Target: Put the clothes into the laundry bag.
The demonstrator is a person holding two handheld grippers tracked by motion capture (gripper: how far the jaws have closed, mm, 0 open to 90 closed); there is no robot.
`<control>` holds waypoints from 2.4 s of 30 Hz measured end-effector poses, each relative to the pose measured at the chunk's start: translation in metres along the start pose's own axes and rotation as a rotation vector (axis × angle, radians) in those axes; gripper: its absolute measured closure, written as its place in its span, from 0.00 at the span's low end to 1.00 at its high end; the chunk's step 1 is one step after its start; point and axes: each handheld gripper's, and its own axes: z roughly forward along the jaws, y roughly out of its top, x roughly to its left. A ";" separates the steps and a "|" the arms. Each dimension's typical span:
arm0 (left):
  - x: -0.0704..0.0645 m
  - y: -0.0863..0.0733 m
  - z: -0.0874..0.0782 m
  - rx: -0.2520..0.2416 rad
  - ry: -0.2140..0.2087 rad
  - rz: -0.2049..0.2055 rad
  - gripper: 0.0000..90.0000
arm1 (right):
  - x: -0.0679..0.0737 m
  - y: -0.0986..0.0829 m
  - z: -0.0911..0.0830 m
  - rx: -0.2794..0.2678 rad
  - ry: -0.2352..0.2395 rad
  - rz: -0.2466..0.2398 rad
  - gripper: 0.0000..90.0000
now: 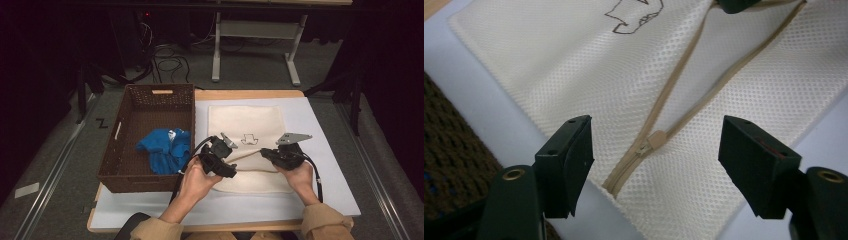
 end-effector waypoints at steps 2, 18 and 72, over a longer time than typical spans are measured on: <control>0.004 0.000 -0.002 0.002 -0.001 -0.006 0.33 | 0.000 0.000 0.000 0.003 0.002 0.003 0.97; 0.033 -0.007 -0.021 -0.036 0.011 -0.101 0.32 | -0.004 0.001 0.001 0.003 0.016 0.026 0.97; 0.127 -0.036 -0.029 0.131 0.130 -0.343 0.23 | -0.008 0.000 0.010 0.024 0.028 0.046 0.97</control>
